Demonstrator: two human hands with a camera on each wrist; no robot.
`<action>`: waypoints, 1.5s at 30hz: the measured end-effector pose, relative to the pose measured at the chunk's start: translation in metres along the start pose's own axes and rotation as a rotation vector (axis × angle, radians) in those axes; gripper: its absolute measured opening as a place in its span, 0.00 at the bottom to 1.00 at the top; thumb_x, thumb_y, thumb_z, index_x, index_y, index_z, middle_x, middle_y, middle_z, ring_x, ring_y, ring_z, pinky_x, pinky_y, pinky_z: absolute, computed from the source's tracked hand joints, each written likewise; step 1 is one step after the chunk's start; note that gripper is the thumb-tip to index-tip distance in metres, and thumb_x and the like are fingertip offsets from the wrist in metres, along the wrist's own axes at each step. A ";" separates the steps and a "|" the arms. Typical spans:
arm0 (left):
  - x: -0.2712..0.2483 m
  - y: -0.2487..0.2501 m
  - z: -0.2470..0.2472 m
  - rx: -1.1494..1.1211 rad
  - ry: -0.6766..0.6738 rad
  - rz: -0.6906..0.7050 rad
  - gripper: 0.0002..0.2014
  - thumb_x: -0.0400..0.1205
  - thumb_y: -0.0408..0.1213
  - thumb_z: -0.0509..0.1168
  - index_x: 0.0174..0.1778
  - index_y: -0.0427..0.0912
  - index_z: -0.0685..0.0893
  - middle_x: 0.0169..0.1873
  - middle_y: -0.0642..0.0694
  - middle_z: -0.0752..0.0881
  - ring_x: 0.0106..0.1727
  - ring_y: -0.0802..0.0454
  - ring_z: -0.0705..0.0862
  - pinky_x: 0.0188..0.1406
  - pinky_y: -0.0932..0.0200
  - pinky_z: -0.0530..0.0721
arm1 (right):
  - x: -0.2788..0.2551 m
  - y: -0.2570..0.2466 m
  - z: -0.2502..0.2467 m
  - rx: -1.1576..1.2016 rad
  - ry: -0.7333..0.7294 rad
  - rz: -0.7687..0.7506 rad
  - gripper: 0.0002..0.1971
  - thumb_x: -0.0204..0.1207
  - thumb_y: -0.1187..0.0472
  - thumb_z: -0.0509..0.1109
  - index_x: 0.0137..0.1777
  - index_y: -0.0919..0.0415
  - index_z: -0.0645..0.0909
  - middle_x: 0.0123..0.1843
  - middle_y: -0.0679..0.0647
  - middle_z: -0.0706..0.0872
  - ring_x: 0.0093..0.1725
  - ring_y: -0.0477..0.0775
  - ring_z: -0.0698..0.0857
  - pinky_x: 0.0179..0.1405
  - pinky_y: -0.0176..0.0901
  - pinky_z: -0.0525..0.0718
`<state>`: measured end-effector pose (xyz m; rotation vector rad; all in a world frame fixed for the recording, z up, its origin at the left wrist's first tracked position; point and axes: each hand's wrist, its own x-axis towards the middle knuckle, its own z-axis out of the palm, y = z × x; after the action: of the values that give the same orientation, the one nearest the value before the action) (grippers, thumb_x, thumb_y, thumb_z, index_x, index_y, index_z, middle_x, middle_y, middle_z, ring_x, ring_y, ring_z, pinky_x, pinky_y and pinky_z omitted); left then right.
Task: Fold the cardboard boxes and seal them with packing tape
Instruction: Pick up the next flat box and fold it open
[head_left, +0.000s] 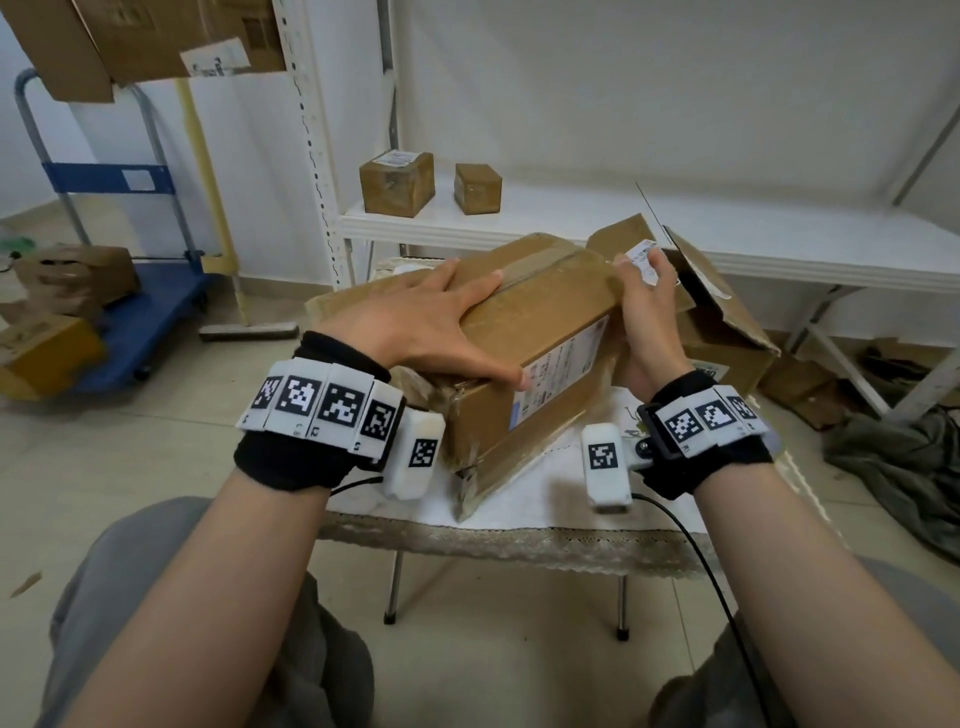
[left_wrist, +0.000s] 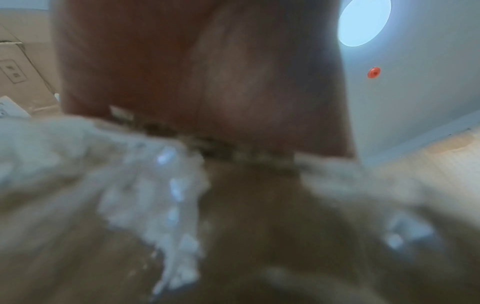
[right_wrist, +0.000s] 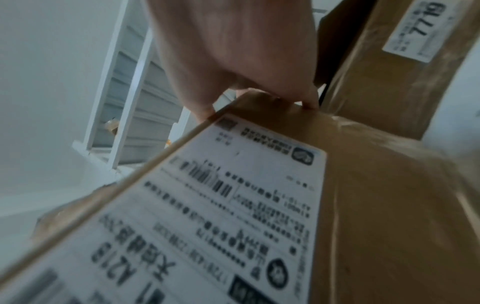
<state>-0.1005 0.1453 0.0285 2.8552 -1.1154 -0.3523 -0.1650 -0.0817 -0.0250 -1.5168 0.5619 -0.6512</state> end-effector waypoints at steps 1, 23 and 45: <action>0.000 -0.004 -0.001 -0.002 0.018 0.003 0.66 0.49 0.91 0.56 0.83 0.74 0.37 0.88 0.54 0.40 0.88 0.37 0.50 0.83 0.28 0.55 | 0.001 0.001 -0.001 0.036 -0.010 0.030 0.22 0.88 0.44 0.57 0.79 0.49 0.63 0.70 0.52 0.75 0.65 0.51 0.78 0.65 0.53 0.77; -0.035 -0.106 -0.014 -1.195 0.309 0.217 0.36 0.66 0.56 0.72 0.74 0.62 0.79 0.69 0.49 0.85 0.67 0.44 0.85 0.62 0.48 0.84 | -0.001 0.016 0.010 0.079 -0.357 0.256 0.21 0.89 0.55 0.58 0.78 0.62 0.74 0.67 0.62 0.87 0.61 0.61 0.90 0.59 0.59 0.89; 0.021 -0.028 0.046 -1.875 0.129 -0.052 0.19 0.82 0.56 0.56 0.43 0.44 0.82 0.37 0.44 0.85 0.39 0.46 0.85 0.47 0.51 0.86 | -0.008 -0.012 -0.020 0.553 -0.429 0.229 0.24 0.70 0.59 0.72 0.67 0.54 0.76 0.60 0.59 0.83 0.60 0.61 0.81 0.62 0.61 0.79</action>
<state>-0.0778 0.1527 -0.0240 1.1617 -0.2144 -0.6648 -0.1848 -0.0896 -0.0133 -1.0052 0.1939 -0.2547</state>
